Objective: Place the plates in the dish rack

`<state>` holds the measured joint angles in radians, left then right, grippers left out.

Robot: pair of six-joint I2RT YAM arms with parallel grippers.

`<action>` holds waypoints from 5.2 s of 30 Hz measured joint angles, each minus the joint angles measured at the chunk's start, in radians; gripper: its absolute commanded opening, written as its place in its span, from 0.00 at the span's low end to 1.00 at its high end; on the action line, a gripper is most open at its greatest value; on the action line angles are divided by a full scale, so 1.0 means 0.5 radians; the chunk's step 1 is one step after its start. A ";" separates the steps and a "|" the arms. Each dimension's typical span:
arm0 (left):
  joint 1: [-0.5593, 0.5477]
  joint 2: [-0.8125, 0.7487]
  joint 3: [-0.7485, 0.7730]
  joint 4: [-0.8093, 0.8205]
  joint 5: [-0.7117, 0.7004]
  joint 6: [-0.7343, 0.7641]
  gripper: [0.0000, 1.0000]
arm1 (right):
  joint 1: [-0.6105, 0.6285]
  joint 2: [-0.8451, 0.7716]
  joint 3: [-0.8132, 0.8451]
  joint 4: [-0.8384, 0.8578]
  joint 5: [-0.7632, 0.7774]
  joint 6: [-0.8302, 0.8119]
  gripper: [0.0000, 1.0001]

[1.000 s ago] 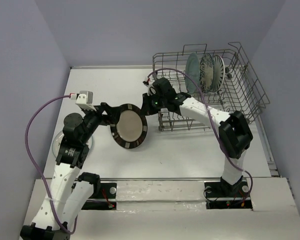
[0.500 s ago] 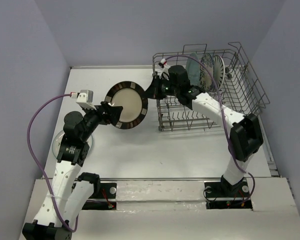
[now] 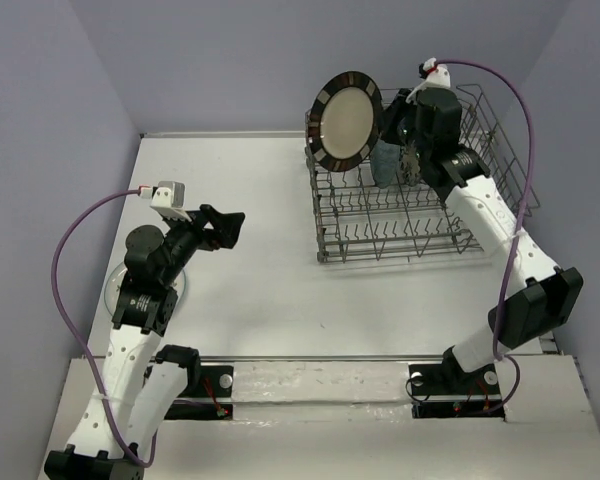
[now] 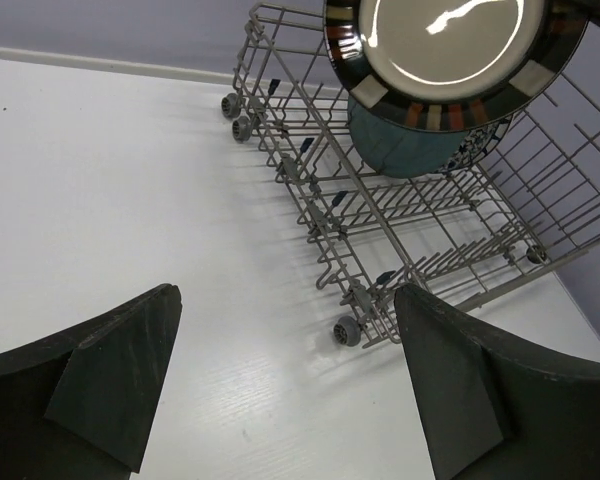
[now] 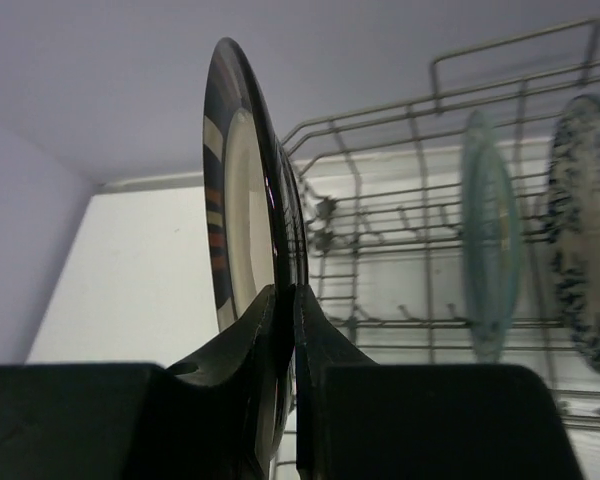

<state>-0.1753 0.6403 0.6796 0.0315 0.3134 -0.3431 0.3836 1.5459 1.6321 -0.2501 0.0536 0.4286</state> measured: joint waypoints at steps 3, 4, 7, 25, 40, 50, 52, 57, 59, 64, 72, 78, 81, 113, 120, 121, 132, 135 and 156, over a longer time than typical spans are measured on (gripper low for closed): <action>-0.004 -0.003 0.000 -0.001 -0.004 0.005 0.99 | 0.002 0.034 0.117 -0.072 0.261 -0.177 0.07; -0.004 -0.003 0.000 -0.001 -0.005 0.006 0.99 | 0.005 0.067 0.172 -0.088 0.357 -0.257 0.07; -0.004 -0.003 0.000 -0.009 -0.007 0.011 0.99 | 0.005 0.197 0.337 -0.121 0.551 -0.449 0.07; -0.012 0.023 0.000 -0.029 -0.007 0.025 0.99 | 0.038 0.771 0.626 -0.091 0.926 -1.063 0.07; -0.012 0.024 0.000 -0.028 -0.006 0.025 0.99 | 0.030 0.771 0.951 -0.073 1.048 -1.368 0.07; -0.012 0.024 0.000 -0.028 -0.006 0.025 0.99 | 0.020 0.841 0.842 -0.064 1.003 -1.376 0.07; -0.012 0.024 0.000 -0.028 -0.006 0.025 0.99 | 0.020 0.848 0.769 -0.051 0.956 -1.383 0.07; -0.012 0.024 0.000 -0.028 -0.004 0.025 0.99 | 0.021 0.851 0.508 0.094 0.847 -1.402 0.07; -0.012 0.024 0.000 -0.027 -0.004 0.025 0.99 | 0.044 0.834 0.421 0.193 0.848 -1.412 0.11; -0.012 0.025 0.000 -0.028 0.001 0.025 0.99 | 0.045 0.776 0.295 0.304 0.861 -1.389 0.43; -0.012 0.040 0.000 -0.027 0.005 0.024 0.99 | 0.031 0.678 0.198 0.297 0.857 -1.348 0.71; -0.012 0.064 0.000 -0.026 0.017 0.024 0.99 | 0.030 0.419 0.165 0.244 0.806 -1.244 0.77; -0.011 0.068 0.000 -0.026 0.022 0.018 0.99 | 0.029 0.173 0.064 0.227 0.642 -1.072 0.77; -0.011 -0.210 0.521 0.460 0.458 -0.432 0.99 | 1.269 1.068 -0.072 0.716 -0.703 0.345 0.69; -0.216 -0.272 0.427 0.224 0.464 -0.143 0.99 | 1.341 1.611 0.443 0.642 -0.700 0.430 0.69; -0.244 -0.302 0.387 0.183 0.460 -0.110 0.99 | 1.347 1.674 0.497 0.615 -0.699 0.442 0.69; -0.487 -0.423 0.175 -0.090 0.150 0.164 0.99 | 1.382 2.125 1.096 0.389 -0.643 0.485 0.61; -0.555 -0.452 0.156 -0.114 0.021 0.222 0.99 | 1.386 2.190 1.195 0.359 -0.604 0.501 0.56; -0.659 -0.500 0.037 -0.137 -0.340 0.327 0.99 | 1.461 2.287 1.264 0.397 -0.323 0.568 0.10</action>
<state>-0.5049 0.3901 0.6979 -0.0368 0.1436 -0.1799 1.1141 2.6896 2.2642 -0.0517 -0.1078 0.7124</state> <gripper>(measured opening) 0.990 0.157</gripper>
